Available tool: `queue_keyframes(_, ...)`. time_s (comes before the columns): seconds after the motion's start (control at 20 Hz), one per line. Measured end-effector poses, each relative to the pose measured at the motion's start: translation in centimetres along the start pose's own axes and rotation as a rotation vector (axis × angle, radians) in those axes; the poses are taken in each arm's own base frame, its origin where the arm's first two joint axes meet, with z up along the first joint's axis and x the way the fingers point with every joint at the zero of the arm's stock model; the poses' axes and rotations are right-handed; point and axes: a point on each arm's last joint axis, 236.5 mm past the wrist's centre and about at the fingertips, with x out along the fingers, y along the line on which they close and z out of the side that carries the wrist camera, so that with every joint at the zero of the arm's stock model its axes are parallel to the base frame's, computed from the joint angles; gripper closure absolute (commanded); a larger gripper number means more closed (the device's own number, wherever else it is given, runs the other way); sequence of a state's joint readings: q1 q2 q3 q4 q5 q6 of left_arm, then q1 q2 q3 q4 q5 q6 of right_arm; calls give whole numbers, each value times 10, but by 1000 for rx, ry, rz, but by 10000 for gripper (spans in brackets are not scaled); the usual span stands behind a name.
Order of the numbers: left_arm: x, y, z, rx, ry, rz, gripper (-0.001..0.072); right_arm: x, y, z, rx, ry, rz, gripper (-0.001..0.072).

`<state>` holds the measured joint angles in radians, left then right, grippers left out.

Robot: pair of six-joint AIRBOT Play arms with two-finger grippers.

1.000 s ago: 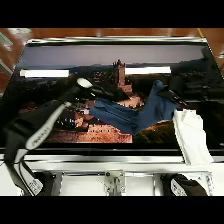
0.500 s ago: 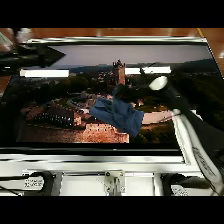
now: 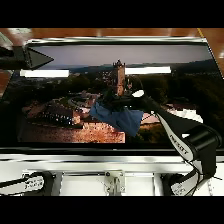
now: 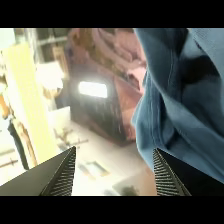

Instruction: Fold the shirts.

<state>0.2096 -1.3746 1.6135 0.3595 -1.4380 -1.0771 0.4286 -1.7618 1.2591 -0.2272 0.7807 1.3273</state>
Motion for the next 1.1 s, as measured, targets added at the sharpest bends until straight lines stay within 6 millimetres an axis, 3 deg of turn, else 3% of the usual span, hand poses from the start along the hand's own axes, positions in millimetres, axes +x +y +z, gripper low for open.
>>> queue_keyframes(0.15,1,3,-4,6,18,14,674,-42,-10,0,-58,71,-64,114)
queue_keyframes(0.2,1,4,-5,6,21,18,673,-63,-20,-1,-82,101,-123,44)
queue_keyframes(0.25,0,6,-6,7,25,25,673,-86,-34,-3,-100,130,-195,14)
queue_keyframes(0.45,-1,12,-9,8,38,48,673,-195,-116,-14,-75,243,-559,15)
queue_keyframes(0.55,-1,12,-9,8,40,51,673,-227,-145,-26,5,267,-631,15)
queue_keyframes(0.65,-2,14,-10,2,42,56,674,-232,-167,-42,83,277,-633,15)
queue_keyframes(0.75,-2,14,-10,-5,42,57,673,-219,-180,-48,129,237,-586,16)
queue_keyframes(1.0,-1,14,-10,-22,43,57,673,-182,-192,-38,215,69,-469,25)
queue_keyframes(1.05,-1,14,-10,-27,43,58,673,-175,-192,-37,231,54,-451,106)
queue_keyframes(1.1,-1,14,-10,-29,43,57,673,-168,-191,-39,247,54,-435,299)
